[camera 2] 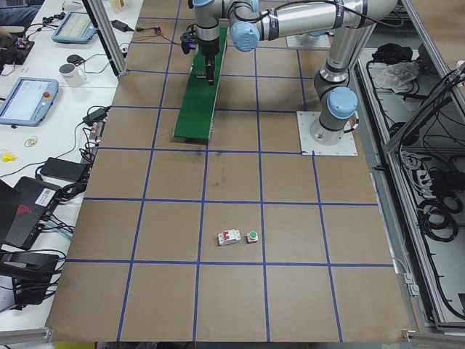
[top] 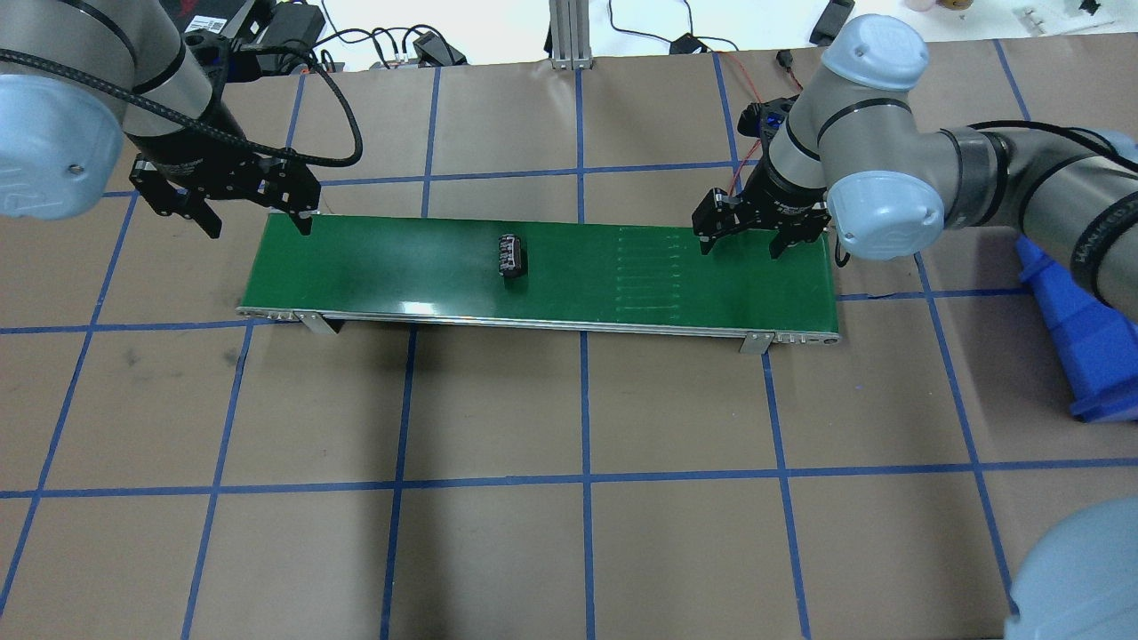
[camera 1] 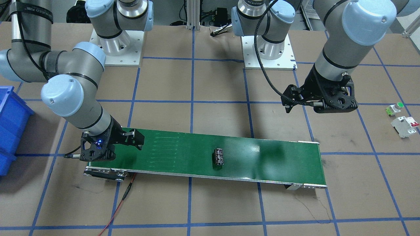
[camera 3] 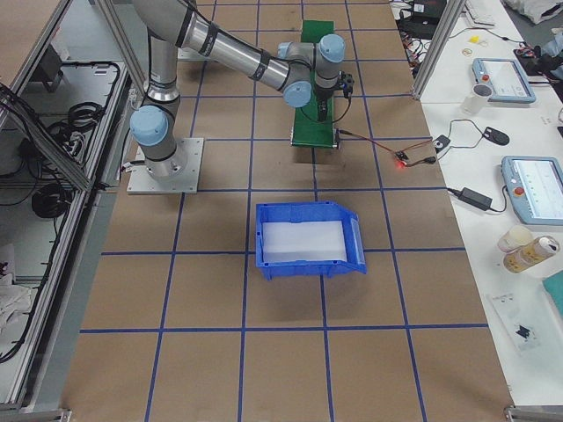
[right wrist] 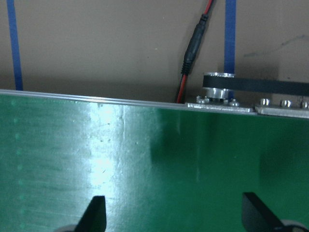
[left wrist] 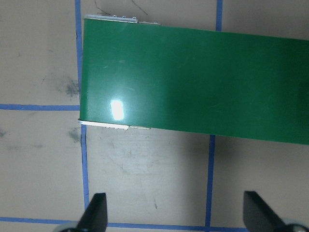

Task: Move capacitor from left to right
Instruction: 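Lower the right gripper over the belt while the capacitor rides toward it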

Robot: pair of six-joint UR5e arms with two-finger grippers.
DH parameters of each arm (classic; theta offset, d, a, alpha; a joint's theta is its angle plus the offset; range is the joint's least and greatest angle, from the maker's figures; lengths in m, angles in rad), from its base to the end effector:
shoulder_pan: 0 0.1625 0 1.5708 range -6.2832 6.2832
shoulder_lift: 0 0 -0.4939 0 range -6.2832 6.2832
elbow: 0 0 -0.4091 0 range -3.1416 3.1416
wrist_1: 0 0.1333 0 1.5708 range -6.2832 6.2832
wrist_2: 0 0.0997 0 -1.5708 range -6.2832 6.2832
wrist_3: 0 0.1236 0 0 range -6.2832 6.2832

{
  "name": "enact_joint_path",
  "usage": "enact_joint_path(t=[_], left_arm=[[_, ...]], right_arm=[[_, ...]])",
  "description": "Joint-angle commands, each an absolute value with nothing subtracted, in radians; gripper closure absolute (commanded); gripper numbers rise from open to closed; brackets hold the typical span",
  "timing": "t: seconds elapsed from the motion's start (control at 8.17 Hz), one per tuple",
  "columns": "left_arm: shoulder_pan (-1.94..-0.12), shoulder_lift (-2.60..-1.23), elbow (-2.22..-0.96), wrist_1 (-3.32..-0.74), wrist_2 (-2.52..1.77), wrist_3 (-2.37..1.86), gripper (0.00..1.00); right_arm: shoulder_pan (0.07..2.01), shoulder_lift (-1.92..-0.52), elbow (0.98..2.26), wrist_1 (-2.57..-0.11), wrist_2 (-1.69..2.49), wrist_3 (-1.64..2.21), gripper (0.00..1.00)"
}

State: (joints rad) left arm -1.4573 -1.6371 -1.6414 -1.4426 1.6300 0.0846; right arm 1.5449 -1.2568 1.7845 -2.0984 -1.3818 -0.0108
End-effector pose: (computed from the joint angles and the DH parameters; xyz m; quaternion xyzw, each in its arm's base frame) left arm -0.0644 -0.5474 0.4752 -0.0143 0.9994 0.0073 0.0290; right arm 0.1408 -0.6095 0.3048 0.0075 0.9955 -0.0017 0.0943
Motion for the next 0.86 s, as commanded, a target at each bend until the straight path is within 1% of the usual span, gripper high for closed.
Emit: enact_joint_path(t=[0.0, 0.73], left_arm=[[-1.457, -1.637, -1.641, -1.447, 1.631, 0.086, 0.00], [-1.457, -1.637, -1.641, -1.434, 1.655, 0.087, 0.00]], right_arm=[[1.543, -1.262, 1.786, -2.043, -1.288, -0.006, 0.00], [1.545, -1.261, 1.786, -2.043, -1.285, -0.006, 0.00]])
